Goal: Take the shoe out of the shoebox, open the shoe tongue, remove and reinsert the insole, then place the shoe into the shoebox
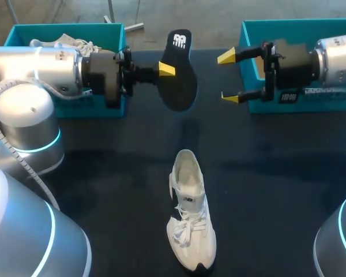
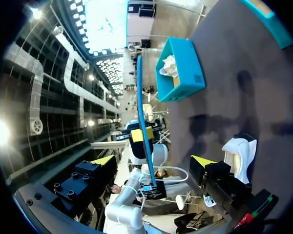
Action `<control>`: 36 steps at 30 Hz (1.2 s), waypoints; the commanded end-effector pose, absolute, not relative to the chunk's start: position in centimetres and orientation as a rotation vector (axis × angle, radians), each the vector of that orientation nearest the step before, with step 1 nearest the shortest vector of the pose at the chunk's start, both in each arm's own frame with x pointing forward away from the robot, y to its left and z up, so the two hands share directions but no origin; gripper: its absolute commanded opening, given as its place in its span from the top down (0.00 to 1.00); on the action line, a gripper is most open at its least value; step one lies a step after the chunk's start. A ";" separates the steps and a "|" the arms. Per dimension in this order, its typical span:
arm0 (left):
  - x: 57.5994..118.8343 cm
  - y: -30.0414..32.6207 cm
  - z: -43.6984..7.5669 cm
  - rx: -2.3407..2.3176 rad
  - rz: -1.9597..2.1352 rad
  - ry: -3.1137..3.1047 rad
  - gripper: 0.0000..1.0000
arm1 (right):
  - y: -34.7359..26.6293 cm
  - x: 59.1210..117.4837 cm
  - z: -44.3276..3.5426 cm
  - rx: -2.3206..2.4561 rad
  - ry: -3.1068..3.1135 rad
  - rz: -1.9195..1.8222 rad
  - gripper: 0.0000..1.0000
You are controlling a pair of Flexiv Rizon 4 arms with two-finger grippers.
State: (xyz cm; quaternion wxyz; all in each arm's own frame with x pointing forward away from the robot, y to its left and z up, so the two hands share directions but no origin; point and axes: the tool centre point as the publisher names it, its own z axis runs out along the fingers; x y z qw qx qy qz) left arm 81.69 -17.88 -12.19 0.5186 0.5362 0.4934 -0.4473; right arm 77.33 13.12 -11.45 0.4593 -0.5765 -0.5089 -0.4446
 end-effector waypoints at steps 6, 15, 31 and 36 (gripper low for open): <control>81.7 -19.0 -12.6 1.277 -1.065 1.205 1.00 | 16.3 77.6 -11.3 -1.420 -1.321 -1.083 0.00; 81.8 -19.4 -13.1 1.260 -1.059 1.229 1.00 | 17.3 77.2 -11.6 -1.391 -1.342 -1.091 0.40; 82.1 -20.1 -12.9 1.230 -1.044 1.226 1.00 | 18.1 76.9 -11.8 -1.351 -1.357 -1.100 0.54; 82.0 -20.3 -12.9 1.224 -1.050 1.223 1.00 | 18.2 76.8 -11.9 -1.344 -1.363 -1.096 0.57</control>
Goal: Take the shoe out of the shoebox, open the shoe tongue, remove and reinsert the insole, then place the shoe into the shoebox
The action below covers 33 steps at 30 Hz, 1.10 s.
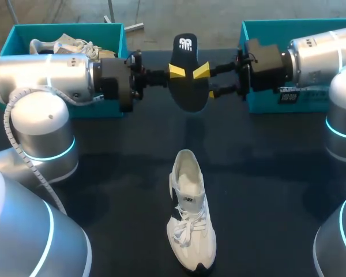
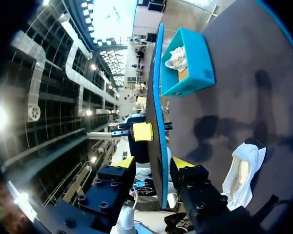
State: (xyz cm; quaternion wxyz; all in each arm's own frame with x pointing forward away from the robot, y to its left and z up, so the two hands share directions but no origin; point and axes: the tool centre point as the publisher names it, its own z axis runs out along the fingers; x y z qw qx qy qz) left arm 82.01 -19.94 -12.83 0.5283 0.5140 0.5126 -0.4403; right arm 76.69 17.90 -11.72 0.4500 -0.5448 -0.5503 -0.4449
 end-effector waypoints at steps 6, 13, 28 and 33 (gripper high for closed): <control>82.1 -20.3 -12.9 1.224 -1.046 1.223 1.00 | 18.6 77.0 -12.4 -1.324 -1.366 -1.086 0.63; 82.2 -20.4 -12.8 1.228 -1.042 1.221 1.00 | 18.6 77.1 -12.5 -1.314 -1.372 -1.089 0.66; 82.2 -20.4 -12.7 1.234 -1.019 1.228 1.00 | 18.6 76.9 -12.8 -1.312 -1.351 -1.108 0.73; 82.2 -20.4 -12.8 1.238 -1.015 1.230 1.00 | 18.7 76.8 -12.8 -1.303 -1.353 -1.109 0.76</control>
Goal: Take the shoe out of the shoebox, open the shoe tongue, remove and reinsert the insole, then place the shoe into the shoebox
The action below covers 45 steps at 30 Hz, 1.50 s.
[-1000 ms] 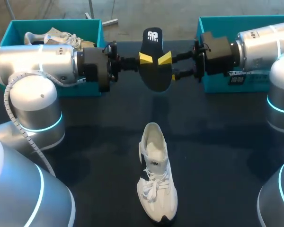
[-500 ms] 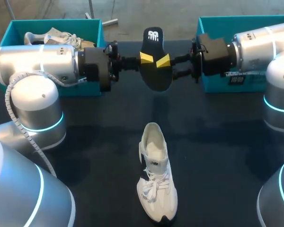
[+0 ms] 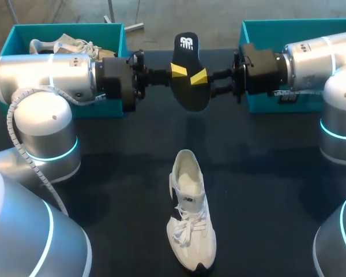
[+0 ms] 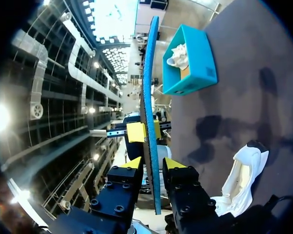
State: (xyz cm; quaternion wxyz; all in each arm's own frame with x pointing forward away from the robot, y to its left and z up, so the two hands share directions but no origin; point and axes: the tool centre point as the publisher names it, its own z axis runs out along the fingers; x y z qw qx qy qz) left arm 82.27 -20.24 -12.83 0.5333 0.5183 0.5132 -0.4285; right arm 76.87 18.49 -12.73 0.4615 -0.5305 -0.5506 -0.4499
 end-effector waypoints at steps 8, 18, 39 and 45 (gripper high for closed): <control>81.9 -20.4 -12.9 1.239 -1.016 1.234 1.00 | 18.8 76.9 -12.6 -1.296 -1.359 -1.106 0.79; 81.8 -20.3 -13.0 1.237 -1.007 1.239 1.00 | 18.8 76.9 -12.7 -1.290 -1.358 -1.103 0.88; 81.5 -20.2 -13.0 1.247 -1.009 1.230 1.00 | 18.7 76.8 -13.2 -1.296 -1.340 -1.099 0.77; 81.4 -20.3 -13.0 1.252 -1.014 1.230 1.00 | 18.8 76.9 -13.1 -1.291 -1.346 -1.104 0.77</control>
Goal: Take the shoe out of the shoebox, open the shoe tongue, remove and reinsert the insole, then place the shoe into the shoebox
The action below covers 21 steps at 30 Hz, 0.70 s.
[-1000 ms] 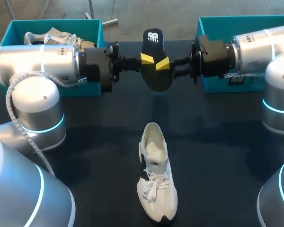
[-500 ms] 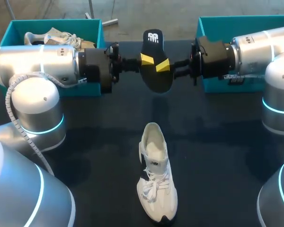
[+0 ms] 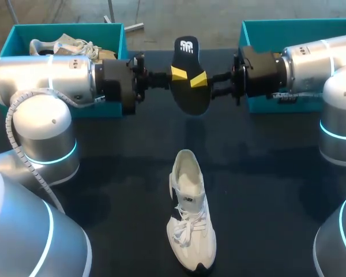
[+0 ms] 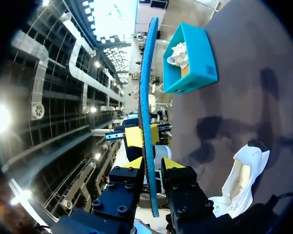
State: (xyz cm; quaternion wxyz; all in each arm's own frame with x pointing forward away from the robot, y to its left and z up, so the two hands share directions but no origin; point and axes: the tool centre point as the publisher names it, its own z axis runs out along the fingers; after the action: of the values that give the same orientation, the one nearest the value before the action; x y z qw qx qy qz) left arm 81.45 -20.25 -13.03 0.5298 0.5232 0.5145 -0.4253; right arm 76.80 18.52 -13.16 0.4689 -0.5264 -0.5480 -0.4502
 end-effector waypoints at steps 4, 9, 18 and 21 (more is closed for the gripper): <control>81.4 -20.3 -13.0 1.255 -1.014 1.231 1.00 | 18.7 77.0 -13.1 -1.282 -1.348 -1.111 0.82; 81.4 -20.3 -13.1 1.253 -1.012 1.237 1.00 | 18.7 76.9 -13.1 -1.273 -1.348 -1.115 1.00; 81.4 -20.3 -13.3 1.261 -1.012 1.245 0.32 | 18.7 76.8 -13.1 -1.257 -1.353 -1.123 1.00; 81.2 -19.9 -12.9 1.271 -1.006 1.248 0.00 | 18.5 76.8 -13.2 -1.257 -1.351 -1.132 1.00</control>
State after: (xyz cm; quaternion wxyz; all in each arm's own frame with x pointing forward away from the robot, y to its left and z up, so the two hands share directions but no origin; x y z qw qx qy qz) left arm 81.36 -20.26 -13.33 0.5249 0.5267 0.5184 -0.4224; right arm 76.80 18.48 -13.01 0.4693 -0.5126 -0.5525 -0.4603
